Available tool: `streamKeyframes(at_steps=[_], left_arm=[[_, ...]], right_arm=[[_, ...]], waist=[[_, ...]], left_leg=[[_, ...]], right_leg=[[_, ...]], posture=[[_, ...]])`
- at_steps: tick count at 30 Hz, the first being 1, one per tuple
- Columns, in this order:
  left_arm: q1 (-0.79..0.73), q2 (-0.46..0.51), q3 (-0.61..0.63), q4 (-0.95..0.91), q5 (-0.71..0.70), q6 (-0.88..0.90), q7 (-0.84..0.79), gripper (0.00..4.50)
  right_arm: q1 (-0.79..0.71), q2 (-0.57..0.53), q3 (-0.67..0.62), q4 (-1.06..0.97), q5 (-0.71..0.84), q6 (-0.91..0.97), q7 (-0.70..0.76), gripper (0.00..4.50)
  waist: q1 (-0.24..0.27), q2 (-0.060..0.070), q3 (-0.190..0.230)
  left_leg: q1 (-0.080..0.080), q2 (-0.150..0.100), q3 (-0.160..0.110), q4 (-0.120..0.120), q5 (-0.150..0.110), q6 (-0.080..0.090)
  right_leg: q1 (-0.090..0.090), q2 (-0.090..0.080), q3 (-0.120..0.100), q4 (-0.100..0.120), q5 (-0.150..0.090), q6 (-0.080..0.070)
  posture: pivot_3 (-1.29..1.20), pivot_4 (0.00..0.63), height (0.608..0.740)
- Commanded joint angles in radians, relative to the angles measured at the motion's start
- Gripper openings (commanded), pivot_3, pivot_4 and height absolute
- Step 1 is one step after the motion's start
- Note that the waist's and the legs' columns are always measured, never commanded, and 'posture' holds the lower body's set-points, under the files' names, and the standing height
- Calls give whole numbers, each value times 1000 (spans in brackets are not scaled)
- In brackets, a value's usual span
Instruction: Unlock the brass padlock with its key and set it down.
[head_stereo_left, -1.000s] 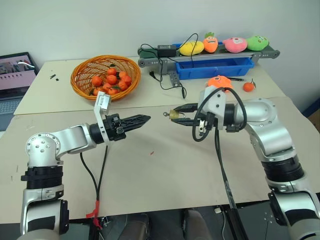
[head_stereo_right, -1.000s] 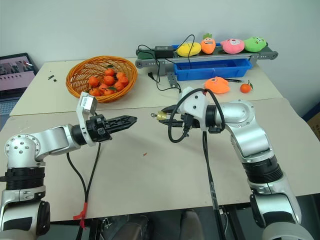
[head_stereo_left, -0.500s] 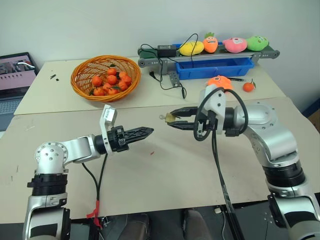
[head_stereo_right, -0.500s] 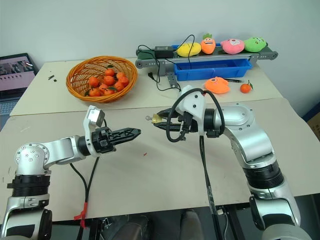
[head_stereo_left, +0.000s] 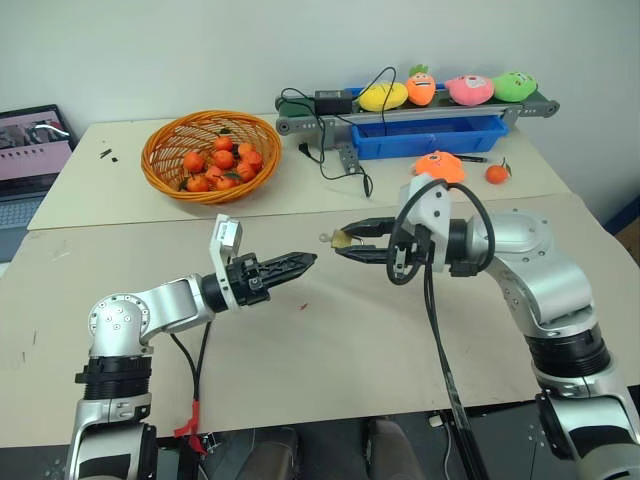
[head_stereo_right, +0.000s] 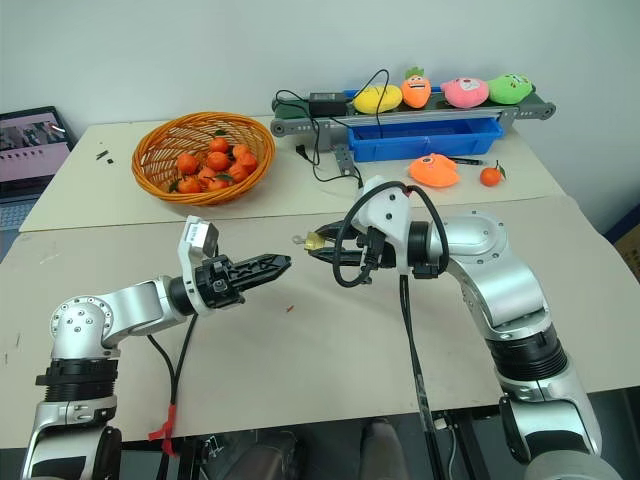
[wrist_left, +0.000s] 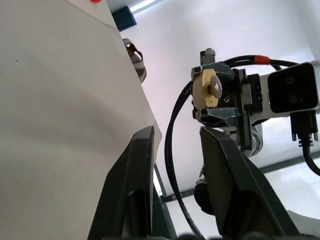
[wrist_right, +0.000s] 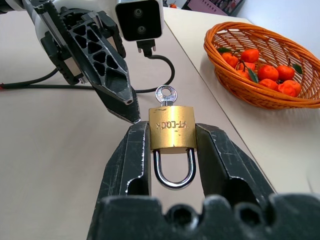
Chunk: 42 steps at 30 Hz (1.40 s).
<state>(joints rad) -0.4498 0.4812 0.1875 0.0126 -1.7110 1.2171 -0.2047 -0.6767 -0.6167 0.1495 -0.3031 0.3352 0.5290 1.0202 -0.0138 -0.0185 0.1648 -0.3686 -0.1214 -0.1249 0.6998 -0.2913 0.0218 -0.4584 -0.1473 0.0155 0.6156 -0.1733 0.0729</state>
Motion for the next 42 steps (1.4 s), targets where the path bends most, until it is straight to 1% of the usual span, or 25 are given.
streamKeyframes(at_steps=[1,9,29,30,31,33,34,42], left_arm=[[-3,-3,1,-33,-46,-15,19,1516],[-17,-3,-10,-30,-74,-28,45,1516],[-31,-30,-31,-31,-99,-59,92,1516],[-30,-32,-32,-31,-101,-60,92,1026],[-29,-35,-33,-32,-106,-63,94,888],[-26,-40,-35,-37,-111,-66,95,145],[-25,-40,-37,-40,-112,-66,95,36],[-20,-43,-44,-55,-123,-70,107,36]], right_arm=[[7,-11,2,-23,-11,-38,-1,900],[32,-15,24,-33,-38,-68,-2,900],[13,-6,23,-40,-36,-60,0,900],[14,-6,23,-41,-36,-61,0,900],[15,-7,23,-41,-36,-62,0,900],[18,-9,22,-40,-39,-66,1,900],[19,-10,22,-40,-40,-68,1,900],[19,-13,21,-40,-44,-73,1,900]], waist=[[0,0,0],[0,0,0],[1,0,0],[1,0,0],[1,0,0],[2,0,0],[1,0,0],[1,0,0]], left_leg=[[0,0,0,0,0,0],[0,0,0,0,0,0],[0,0,0,0,0,0],[0,0,0,0,0,0],[0,0,0,0,0,0],[0,0,0,0,0,0],[0,0,0,0,0,0],[0,0,0,0,0,0]], right_leg=[[0,0,0,0,0,0],[0,0,0,0,0,0],[0,0,0,0,0,0],[0,0,0,0,0,0],[0,0,0,0,0,0],[0,0,0,0,0,0],[0,0,0,0,0,0],[0,0,0,0,0,0]], posture=[[0,150,740],[0,150,740],[0,150,740],[0,150,740],[0,150,740],[0,150,740],[0,150,740],[0,150,740]])
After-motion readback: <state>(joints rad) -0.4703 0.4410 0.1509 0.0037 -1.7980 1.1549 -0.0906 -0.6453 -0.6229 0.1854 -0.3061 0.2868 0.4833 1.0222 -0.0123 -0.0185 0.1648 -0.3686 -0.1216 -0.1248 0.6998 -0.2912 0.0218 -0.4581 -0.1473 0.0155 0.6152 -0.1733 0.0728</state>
